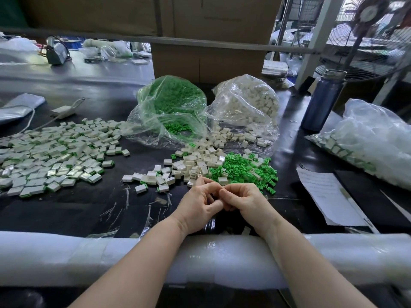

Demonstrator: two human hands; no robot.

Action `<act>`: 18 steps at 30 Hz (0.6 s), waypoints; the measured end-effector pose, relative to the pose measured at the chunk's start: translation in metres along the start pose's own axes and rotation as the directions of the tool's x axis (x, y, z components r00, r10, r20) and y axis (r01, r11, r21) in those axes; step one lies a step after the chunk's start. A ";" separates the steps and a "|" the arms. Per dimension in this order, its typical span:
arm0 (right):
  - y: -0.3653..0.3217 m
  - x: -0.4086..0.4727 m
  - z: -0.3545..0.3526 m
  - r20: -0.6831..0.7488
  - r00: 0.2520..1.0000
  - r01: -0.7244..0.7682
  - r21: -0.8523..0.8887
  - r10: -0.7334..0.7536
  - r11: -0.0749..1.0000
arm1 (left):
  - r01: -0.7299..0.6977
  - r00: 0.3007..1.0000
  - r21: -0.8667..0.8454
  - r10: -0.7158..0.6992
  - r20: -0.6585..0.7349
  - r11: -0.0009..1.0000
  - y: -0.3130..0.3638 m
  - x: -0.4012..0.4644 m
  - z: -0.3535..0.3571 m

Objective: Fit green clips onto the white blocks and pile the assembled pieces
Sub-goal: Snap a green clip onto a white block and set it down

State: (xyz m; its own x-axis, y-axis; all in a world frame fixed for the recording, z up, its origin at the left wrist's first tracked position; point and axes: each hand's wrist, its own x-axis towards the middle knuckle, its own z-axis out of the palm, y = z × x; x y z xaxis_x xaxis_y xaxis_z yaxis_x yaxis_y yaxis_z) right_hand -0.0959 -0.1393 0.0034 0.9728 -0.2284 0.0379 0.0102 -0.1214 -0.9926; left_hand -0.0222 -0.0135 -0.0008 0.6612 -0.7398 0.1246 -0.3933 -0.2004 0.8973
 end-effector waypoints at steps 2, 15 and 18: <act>0.000 0.000 0.000 -0.004 1.000 -0.002 0.003 0.002 1.000 | -0.007 1.000 0.043 0.007 0.012 0.999 -0.002 0.001 0.001; 0.001 0.001 0.000 -0.012 1.000 -0.017 0.021 0.017 1.000 | -0.021 0.999 0.153 0.014 0.044 0.988 0.000 0.000 0.002; 0.002 0.001 -0.001 -0.017 0.999 -0.028 0.031 0.028 0.999 | -0.010 0.998 0.160 0.001 0.056 0.987 0.000 0.000 0.002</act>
State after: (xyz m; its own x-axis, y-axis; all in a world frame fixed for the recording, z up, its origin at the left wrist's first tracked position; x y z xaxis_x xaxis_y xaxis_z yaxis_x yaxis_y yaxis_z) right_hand -0.0952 -0.1404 0.0020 0.9687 -0.2481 0.0120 -0.0094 -0.0849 -0.9963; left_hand -0.0235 -0.0148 -0.0015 0.6239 -0.7749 0.1014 -0.4969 -0.2932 0.8168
